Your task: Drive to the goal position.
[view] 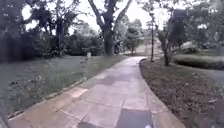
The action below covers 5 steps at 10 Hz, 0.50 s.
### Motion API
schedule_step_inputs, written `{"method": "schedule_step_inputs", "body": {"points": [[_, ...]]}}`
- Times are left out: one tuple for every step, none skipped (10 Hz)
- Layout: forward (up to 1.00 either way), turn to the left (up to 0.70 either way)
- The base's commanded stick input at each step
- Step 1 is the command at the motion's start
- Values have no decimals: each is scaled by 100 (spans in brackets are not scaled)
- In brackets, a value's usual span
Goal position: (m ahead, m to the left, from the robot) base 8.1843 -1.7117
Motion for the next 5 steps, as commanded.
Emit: {"method": "schedule_step_inputs", "body": {"points": [[70,-22],[70,-35],[70,-35],[70,-35],[70,-35]]}}
